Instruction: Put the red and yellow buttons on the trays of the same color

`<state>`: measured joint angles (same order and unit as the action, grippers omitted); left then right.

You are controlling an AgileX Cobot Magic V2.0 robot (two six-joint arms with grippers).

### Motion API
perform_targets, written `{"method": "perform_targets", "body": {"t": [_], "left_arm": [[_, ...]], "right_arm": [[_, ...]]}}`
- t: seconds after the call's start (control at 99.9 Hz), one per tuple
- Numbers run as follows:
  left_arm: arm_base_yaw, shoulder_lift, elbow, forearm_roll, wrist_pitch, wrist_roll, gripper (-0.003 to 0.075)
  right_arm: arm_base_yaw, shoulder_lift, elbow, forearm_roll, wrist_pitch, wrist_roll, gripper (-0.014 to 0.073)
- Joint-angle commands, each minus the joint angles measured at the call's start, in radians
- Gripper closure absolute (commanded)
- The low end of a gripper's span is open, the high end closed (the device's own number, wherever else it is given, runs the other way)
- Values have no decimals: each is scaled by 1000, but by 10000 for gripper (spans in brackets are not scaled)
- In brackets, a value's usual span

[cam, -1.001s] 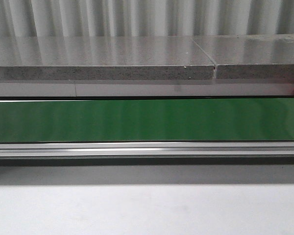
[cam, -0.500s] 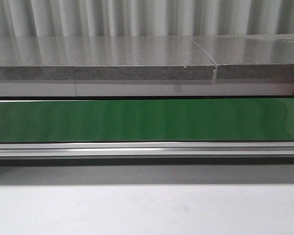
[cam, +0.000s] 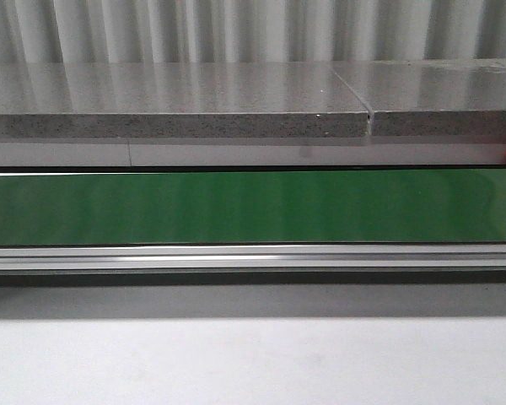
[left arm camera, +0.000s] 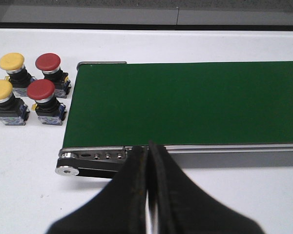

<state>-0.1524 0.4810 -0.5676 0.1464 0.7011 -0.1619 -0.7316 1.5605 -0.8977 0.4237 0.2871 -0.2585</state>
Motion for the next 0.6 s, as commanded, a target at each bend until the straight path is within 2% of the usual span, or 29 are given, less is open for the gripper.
{"method": "perform_targets", "body": {"t": [0.0, 0.59], "left_arm": [[-12, 3, -29, 3, -65, -3, 741], [-12, 3, -29, 3, -65, -3, 741]], "right_arm": [[-6, -18, -27, -4, -54, -1, 380], [-6, 74, -27, -37, -66, -1, 380]]}}
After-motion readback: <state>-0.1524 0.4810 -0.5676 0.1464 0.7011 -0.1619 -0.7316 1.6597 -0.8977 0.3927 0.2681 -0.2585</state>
